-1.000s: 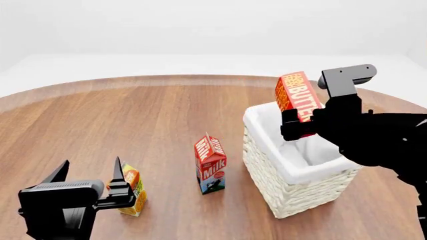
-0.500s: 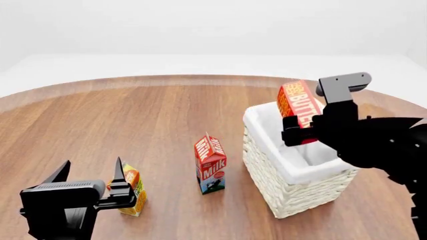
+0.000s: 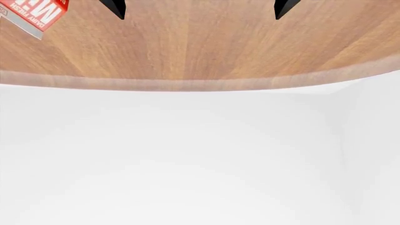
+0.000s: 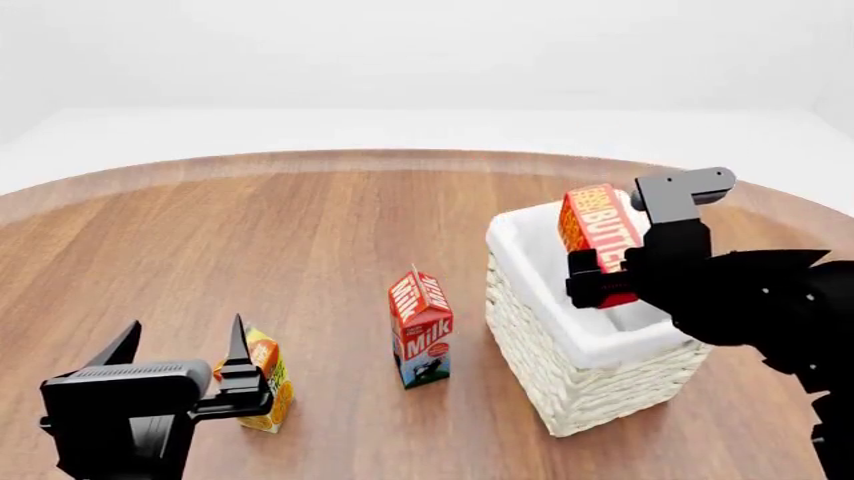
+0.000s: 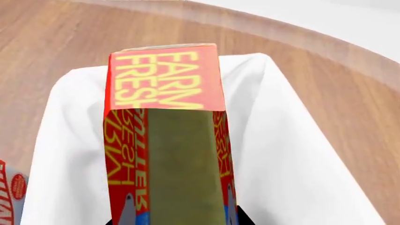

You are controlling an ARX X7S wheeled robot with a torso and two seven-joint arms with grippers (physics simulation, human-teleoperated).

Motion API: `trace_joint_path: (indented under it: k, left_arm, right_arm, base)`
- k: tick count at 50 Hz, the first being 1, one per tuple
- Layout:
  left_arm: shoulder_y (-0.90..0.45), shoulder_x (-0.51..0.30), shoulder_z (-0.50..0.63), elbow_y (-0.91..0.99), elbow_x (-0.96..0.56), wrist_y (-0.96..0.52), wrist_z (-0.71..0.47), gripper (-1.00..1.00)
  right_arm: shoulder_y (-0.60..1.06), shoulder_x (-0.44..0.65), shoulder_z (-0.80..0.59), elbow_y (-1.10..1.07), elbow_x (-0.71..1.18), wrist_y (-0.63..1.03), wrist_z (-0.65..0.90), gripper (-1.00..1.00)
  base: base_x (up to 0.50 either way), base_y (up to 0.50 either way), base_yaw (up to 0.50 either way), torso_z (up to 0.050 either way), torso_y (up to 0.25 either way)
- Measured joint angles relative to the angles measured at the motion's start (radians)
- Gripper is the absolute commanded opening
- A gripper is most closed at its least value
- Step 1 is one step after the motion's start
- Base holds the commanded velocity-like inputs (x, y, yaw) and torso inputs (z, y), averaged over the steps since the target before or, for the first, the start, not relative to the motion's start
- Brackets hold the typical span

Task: Pick up the cream cheese box and the butter, and put them in the basket.

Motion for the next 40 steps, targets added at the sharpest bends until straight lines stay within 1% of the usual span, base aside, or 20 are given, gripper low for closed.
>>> trace_joint_path:
  k: [40]
  left_arm:
    - [-0.002, -0.004, 0.005, 0.001, -0.003, 0.002, -0.005, 1.00]
  right_arm:
    - [-0.007, -0.012, -0.025, 0.095, -0.040, -0.040, -0.028, -1.00]
  base:
    - [0.00, 0.00, 0.00, 0.001, 0.001]
